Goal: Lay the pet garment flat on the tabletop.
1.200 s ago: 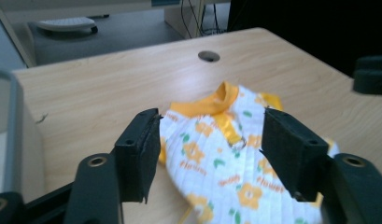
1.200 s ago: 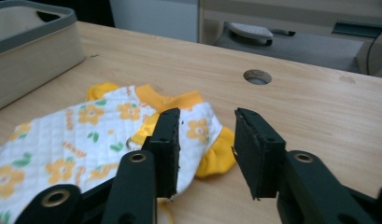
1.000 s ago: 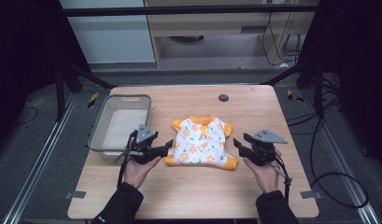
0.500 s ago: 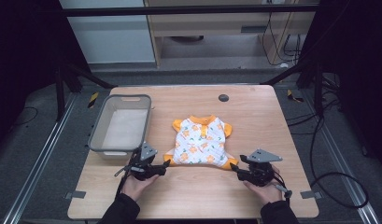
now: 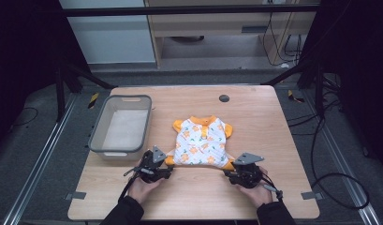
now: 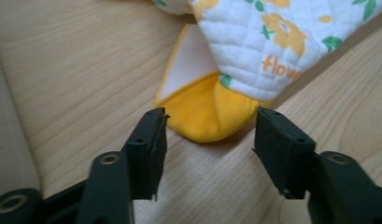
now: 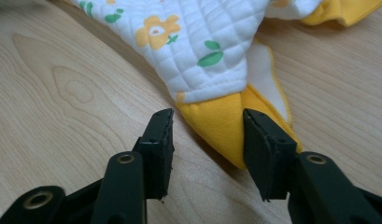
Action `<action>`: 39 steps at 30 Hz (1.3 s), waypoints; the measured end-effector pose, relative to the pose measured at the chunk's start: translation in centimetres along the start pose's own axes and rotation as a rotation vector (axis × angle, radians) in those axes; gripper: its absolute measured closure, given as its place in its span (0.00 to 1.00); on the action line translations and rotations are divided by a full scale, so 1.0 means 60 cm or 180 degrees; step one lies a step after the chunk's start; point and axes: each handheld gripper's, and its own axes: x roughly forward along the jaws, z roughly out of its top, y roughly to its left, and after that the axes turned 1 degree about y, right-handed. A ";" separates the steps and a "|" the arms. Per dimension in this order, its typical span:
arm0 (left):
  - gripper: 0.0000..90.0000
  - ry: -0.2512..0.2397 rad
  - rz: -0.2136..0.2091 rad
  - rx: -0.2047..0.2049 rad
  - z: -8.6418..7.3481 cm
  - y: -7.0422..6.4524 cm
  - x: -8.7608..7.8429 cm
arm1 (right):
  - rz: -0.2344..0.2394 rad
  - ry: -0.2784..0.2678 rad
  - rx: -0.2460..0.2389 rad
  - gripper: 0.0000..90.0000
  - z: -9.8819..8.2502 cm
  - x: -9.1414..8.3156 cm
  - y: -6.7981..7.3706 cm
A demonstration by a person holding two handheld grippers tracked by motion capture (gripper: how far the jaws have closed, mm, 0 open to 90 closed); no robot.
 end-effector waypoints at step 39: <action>0.92 -0.0483 -0.0428 -0.0453 0.072 0.036 -0.067 | 0.0207 -0.0655 0.0572 0.94 0.069 -0.048 -0.044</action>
